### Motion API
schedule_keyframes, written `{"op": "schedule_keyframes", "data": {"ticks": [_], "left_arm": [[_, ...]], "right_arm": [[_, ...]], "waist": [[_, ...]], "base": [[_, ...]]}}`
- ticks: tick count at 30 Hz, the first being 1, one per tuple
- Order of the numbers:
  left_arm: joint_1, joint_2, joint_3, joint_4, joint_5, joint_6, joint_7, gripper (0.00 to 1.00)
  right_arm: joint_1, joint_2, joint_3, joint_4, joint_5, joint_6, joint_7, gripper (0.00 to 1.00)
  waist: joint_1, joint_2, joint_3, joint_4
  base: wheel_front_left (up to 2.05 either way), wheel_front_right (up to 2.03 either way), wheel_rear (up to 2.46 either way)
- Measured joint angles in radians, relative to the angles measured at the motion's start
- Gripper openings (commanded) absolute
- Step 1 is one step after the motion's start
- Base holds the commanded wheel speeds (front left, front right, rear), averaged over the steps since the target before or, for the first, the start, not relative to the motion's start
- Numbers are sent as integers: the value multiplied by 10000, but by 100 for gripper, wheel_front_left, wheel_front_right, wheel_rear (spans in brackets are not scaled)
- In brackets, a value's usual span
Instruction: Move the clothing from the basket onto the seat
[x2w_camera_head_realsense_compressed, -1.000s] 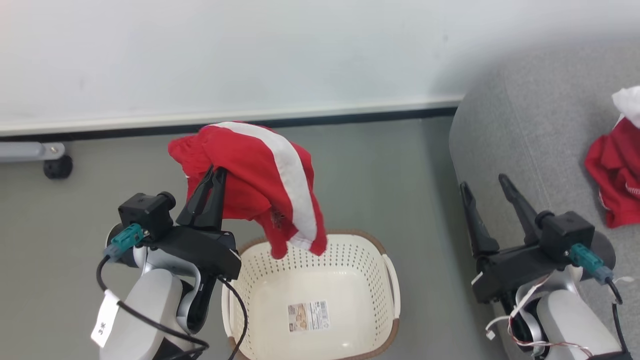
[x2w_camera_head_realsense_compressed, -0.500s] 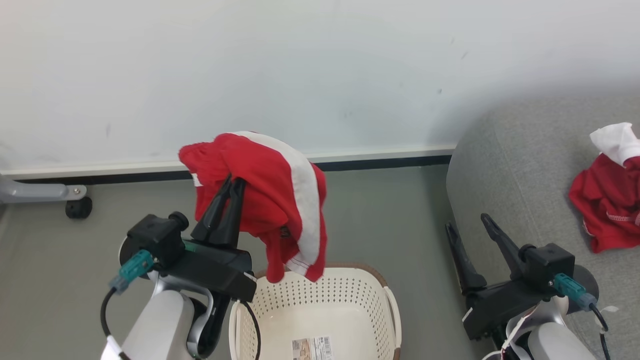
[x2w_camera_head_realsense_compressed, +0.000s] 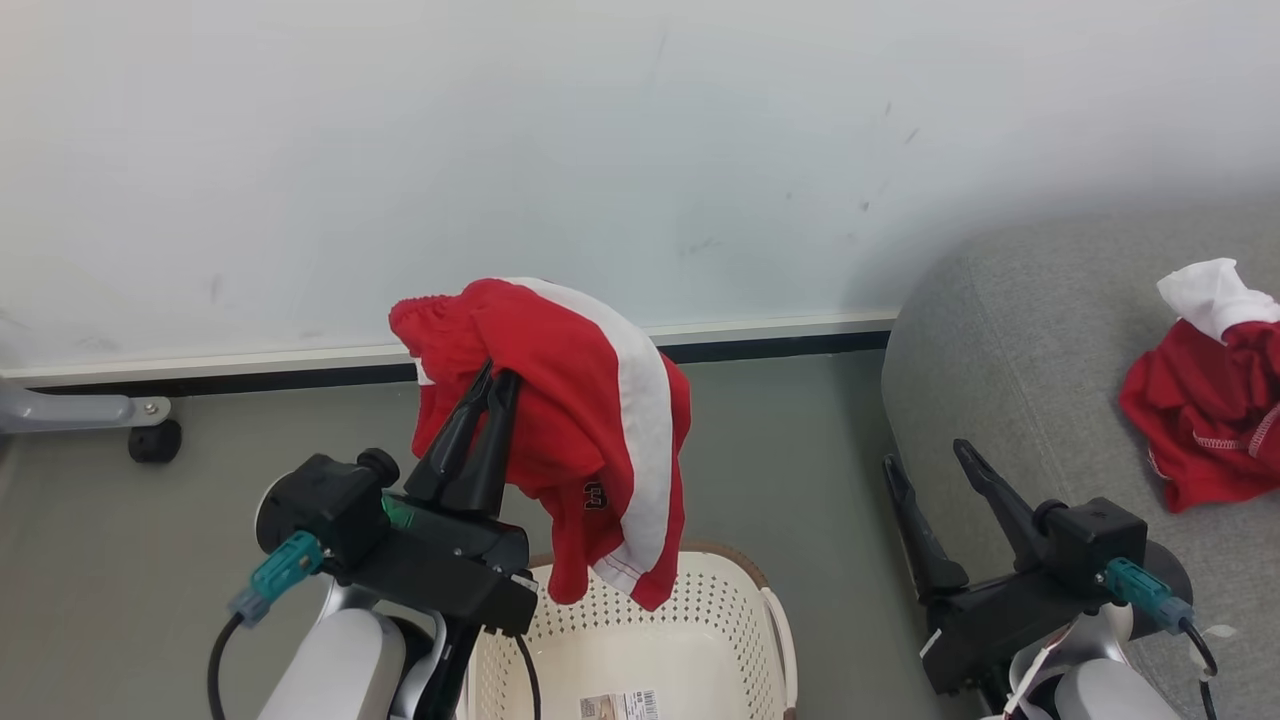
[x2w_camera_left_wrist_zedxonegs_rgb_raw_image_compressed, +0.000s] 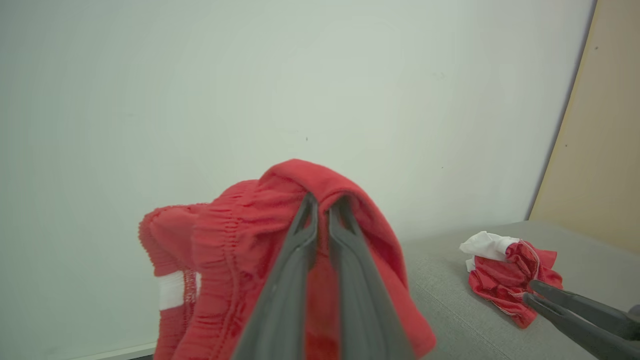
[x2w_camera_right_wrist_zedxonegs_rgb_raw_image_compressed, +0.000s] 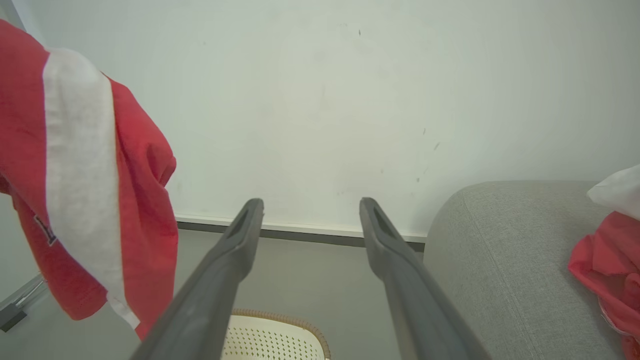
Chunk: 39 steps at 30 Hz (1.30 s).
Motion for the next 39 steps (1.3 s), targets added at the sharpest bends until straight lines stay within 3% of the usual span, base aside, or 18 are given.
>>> {"op": "schedule_keyframes", "data": {"ticks": [7,18,23,39], "left_arm": [[27,50,-17,-445,-2,75,259,0],[87,48,-132,-752,-15,163,623,0],[86,42,-173,-802,-19,165,784,0],[82,-111,-554,-1080,-107,161,1057,0]], "right_arm": [[-40,107,274,-311,4,52,115,100],[-668,1041,1902,-894,-4,920,291,100],[-1083,1264,2652,-882,-6,1114,430,100],[-2914,1440,3818,1191,309,1327,623,100]], "waist": [[0,0,30,-22],[0,0,76,29],[0,1,103,74],[0,1,189,300]], "base": [[0,0,0],[0,0,0],[0,0,0],[0,0,0]]}}
